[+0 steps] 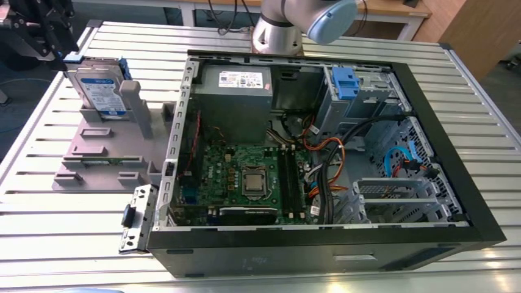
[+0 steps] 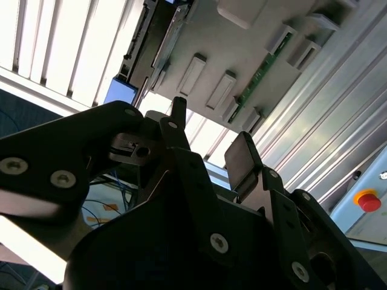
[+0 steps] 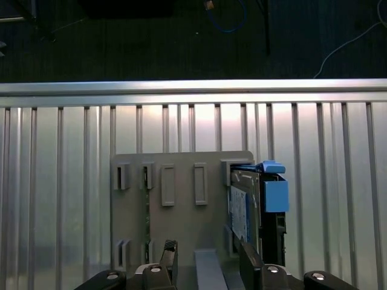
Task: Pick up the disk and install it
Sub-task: 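Pick up the disk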
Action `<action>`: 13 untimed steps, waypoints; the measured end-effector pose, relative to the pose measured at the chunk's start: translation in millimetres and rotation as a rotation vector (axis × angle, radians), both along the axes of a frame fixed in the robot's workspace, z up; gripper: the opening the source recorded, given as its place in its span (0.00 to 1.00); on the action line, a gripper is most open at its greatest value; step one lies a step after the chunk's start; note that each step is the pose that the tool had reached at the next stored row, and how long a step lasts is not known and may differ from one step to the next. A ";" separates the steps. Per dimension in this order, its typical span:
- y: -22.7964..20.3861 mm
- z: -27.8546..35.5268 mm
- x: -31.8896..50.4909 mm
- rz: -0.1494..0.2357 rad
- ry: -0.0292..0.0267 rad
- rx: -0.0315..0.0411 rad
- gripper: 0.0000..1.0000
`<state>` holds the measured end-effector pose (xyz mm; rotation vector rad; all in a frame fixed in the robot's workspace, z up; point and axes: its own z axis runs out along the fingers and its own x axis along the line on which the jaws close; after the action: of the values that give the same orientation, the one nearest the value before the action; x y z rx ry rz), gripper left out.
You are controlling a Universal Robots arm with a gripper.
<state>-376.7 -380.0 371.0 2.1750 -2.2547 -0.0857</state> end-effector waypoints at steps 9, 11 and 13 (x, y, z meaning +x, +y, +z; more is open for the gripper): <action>2.4 -0.5 0.0 0.000 0.0000 0.0000 0.53; 2.9 -0.6 0.0 0.000 -0.0001 0.0000 0.53; 3.4 -0.7 0.0 0.000 0.0000 0.0000 0.53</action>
<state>-376.7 -376.6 370.3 2.1751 -2.2547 -0.0857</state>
